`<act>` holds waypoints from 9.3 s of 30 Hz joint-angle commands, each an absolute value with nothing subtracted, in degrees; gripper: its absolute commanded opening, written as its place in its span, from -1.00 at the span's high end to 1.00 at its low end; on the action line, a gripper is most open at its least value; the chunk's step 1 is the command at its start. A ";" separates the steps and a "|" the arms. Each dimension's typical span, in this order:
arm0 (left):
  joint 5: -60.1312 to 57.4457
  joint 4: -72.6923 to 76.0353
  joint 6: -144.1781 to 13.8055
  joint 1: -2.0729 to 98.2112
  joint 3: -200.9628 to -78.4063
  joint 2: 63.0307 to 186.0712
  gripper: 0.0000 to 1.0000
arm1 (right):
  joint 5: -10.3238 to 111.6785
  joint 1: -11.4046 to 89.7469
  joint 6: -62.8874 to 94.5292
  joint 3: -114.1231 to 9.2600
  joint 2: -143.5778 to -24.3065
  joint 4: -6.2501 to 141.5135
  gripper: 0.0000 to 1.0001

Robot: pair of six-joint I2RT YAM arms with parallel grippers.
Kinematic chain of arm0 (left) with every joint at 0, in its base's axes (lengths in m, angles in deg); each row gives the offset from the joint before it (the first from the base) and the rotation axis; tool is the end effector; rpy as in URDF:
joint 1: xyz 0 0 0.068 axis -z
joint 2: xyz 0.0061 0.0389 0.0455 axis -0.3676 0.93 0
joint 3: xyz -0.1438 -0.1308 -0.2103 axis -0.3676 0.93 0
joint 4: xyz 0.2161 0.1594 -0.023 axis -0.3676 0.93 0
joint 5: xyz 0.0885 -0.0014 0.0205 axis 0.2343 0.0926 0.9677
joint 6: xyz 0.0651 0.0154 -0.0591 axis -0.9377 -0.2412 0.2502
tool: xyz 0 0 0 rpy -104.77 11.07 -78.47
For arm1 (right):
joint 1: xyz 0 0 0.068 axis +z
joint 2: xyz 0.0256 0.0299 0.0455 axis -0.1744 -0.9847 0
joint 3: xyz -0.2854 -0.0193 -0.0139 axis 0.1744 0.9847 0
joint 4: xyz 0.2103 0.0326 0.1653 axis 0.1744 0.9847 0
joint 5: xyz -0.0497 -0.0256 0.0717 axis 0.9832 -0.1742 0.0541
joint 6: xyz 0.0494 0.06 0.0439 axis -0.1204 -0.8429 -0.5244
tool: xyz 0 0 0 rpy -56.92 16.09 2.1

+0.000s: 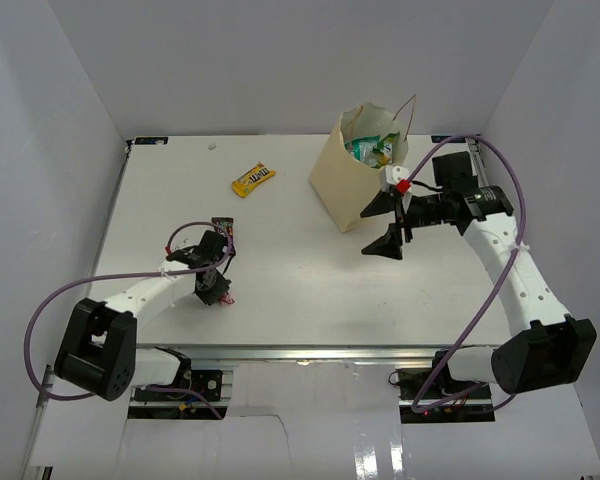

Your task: Place the snacks into the paper bag

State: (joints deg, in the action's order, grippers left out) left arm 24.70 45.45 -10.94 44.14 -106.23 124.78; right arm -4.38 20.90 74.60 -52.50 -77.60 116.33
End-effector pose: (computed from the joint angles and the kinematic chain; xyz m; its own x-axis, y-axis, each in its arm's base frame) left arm 0.2118 -0.0616 0.1316 -0.6532 -0.6692 -0.3542 -0.6990 0.7128 -0.0577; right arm 0.2546 0.1208 0.3635 0.0730 -0.3539 -0.9324 -0.9885 0.0982 -0.1147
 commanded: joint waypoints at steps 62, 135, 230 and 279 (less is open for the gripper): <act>4.00 19.50 -51.29 46.09 -108.29 98.09 -0.96 | 32.02 19.03 29.06 -87.00 -90.74 76.45 0.85; -27.10 -3.16 -35.99 39.92 -104.17 116.04 0.68 | 27.28 46.77 13.95 -45.34 -87.03 81.18 -0.93; -7.41 12.21 -49.67 33.00 -141.15 149.84 -0.75 | 30.84 19.37 44.60 -80.69 -101.23 82.41 -0.71; -43.87 -20.64 -43.56 36.76 -110.26 134.51 1.00 | 16.27 42.46 32.24 -35.44 -77.73 76.33 -0.96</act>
